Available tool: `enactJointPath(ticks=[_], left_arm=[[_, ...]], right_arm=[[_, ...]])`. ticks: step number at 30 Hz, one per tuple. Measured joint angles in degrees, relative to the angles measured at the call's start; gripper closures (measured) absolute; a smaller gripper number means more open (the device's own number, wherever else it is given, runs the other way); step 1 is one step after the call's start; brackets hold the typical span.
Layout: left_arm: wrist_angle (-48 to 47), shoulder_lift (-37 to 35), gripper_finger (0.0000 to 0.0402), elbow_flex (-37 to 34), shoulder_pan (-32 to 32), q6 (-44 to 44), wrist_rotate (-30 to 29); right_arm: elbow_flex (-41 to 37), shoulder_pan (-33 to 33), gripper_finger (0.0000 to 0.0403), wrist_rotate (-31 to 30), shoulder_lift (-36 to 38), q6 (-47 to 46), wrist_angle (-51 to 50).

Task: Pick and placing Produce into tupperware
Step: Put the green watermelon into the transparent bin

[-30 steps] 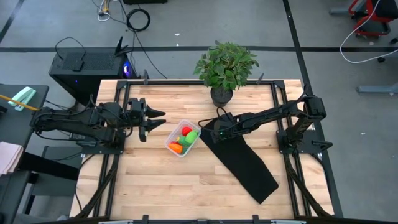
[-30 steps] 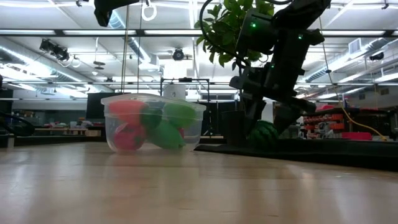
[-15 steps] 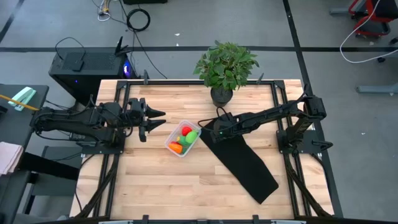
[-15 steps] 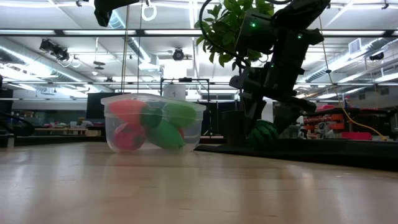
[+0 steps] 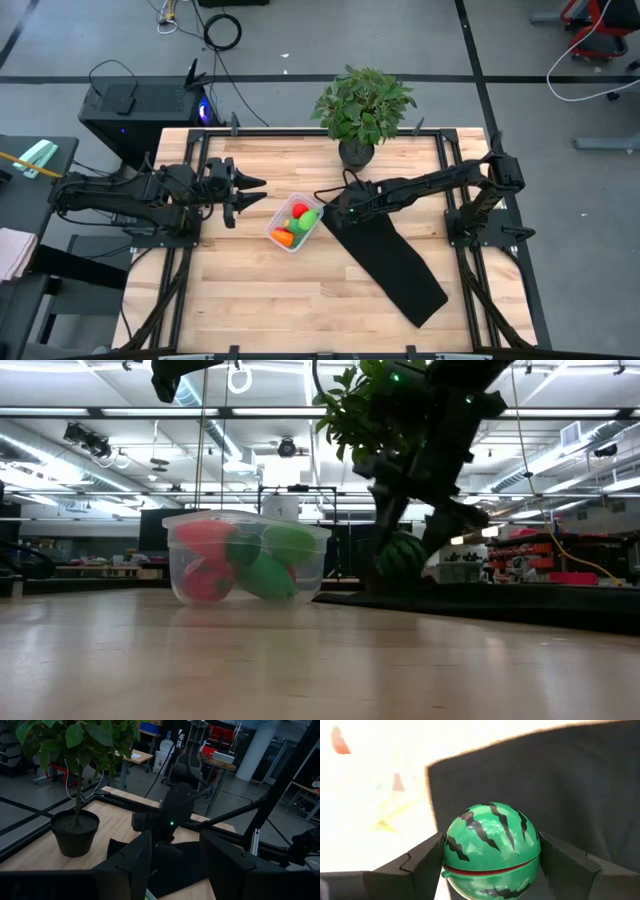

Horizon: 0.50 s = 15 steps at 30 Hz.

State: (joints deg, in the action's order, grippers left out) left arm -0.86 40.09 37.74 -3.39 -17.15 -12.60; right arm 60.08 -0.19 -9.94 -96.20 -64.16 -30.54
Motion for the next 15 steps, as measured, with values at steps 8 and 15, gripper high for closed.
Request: enactJointPath(ticks=[8,15], left_arm=[[0.0,0.0,0.0226,0.0,0.0,0.0,0.0],[0.0,0.0,0.0225,0.0,0.0,0.0,0.0]], right_arm=[[10.3,0.4,0.0113,0.3,0.0,4.5,-8.1],[18.5,2.7,0.0111,-2.3,0.1,6.1,-9.8]])
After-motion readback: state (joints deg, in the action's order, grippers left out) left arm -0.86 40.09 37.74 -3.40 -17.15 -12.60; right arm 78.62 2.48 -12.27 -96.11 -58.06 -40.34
